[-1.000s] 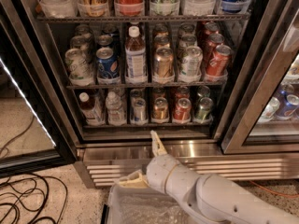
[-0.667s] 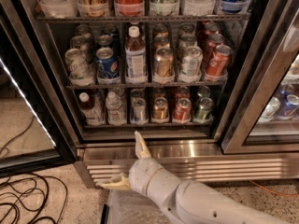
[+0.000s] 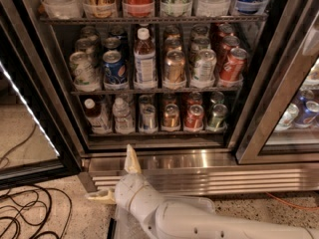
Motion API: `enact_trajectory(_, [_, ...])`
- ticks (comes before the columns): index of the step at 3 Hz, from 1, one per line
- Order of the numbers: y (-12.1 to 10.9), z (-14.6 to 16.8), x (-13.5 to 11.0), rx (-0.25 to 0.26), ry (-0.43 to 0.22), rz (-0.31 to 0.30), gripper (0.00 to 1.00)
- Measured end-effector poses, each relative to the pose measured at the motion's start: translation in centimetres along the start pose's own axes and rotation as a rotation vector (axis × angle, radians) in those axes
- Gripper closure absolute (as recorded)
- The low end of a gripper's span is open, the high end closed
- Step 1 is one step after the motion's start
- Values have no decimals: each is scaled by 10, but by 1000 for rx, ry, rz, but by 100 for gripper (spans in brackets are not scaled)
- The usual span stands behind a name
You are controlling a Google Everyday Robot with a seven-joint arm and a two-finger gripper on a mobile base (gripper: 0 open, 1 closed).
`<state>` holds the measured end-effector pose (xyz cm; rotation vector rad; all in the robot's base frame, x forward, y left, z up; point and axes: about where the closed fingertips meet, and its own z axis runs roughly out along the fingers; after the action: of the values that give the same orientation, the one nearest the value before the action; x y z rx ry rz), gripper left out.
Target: Pick water bottle from bottom shelf of fridge
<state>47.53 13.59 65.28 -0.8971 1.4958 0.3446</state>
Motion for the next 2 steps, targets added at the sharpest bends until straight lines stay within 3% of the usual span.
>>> enact_trajectory(2, [46,37,2,57,62,67,0])
